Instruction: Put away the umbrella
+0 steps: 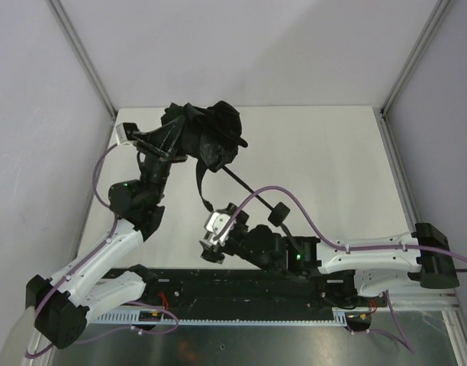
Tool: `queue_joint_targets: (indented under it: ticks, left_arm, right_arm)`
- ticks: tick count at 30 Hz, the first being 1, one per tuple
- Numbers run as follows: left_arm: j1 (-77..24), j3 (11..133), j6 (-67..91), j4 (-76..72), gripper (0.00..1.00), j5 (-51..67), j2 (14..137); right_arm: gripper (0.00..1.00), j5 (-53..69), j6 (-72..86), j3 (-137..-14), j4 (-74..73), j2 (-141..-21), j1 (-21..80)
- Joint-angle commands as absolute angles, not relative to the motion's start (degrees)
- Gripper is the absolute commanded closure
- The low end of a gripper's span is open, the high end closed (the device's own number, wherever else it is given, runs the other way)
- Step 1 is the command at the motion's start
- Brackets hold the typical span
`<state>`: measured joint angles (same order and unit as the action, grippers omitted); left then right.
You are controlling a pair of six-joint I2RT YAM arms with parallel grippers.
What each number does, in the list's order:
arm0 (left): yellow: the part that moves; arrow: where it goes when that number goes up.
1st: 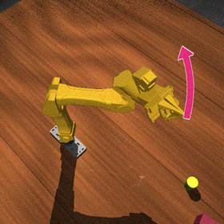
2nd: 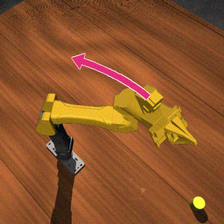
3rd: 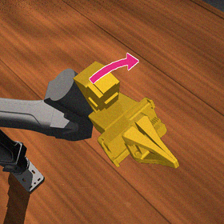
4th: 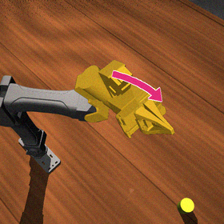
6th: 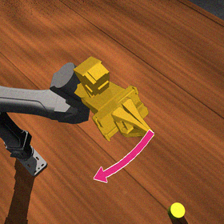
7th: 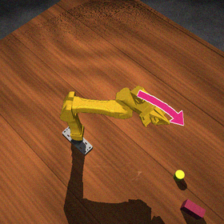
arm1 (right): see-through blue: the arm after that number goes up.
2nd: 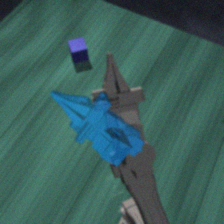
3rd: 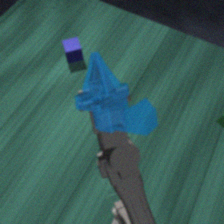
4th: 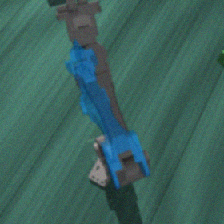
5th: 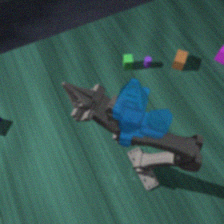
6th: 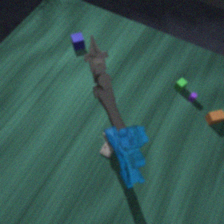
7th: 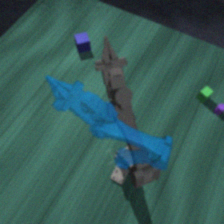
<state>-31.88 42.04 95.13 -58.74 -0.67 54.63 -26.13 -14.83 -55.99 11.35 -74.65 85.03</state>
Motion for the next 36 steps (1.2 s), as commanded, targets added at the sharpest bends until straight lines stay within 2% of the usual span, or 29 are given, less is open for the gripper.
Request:
queue_joint_targets:
  ticks: [1, 9, 14, 17, 20, 23, 27, 33, 36]
  left_arm:
    - [-30.1, 47.3, 91.4, -64.2, 1.0, -1.8, 54.8]
    - [-27.8, 47.9, 87.9, -64.5, 1.0, -0.8, 56.7]
    - [-28.2, 47.5, 82.8, -64.5, 1.0, 4.7, 57.1]
    - [-28.4, 45.1, 82.5, -64.3, 1.0, 6.5, 57.2]
    - [-28.4, 43.7, 83.0, -64.3, 1.0, 7.9, 57.4]
    - [-28.2, 41.5, 81.7, -64.4, 1.0, 4.1, 56.3]
    - [-24.9, 42.9, 73.4, -64.3, 1.0, 2.6, 54.9]
    - [-24.0, 44.7, 56.8, -60.9, 1.0, 3.2, 51.6]
    - [-24.1, 43.7, 52.8, -59.4, 1.0, 3.4, 50.1]
  right_arm:
    - [0.05, -34.4, -8.9, -52.2, 3.1, -69.0, 86.1]
    - [0.01, -33.9, -1.0, -47.3, -8.5, -57.5, 86.5]
    - [0.01, -20.3, -0.6, -48.4, -3.2, -51.1, 86.6]
    - [0.01, -14.3, -2.1, -51.3, 2.7, -52.3, 86.1]
    - [0.01, -10.5, -3.1, -56.5, 2.1, -56.7, 84.4]
    - [0.01, -8.8, -4.3, -58.6, 2.6, -59.2, 84.9]
    - [0.01, -12.9, -1.8, -58.9, 1.3, -59.1, 86.2]
    - [0.01, -26.4, 8.9, -60.2, 3.6, -52.4, 85.8]
    - [0.1, -29.3, 9.2, -64.0, 3.2, -52.1, 83.6]
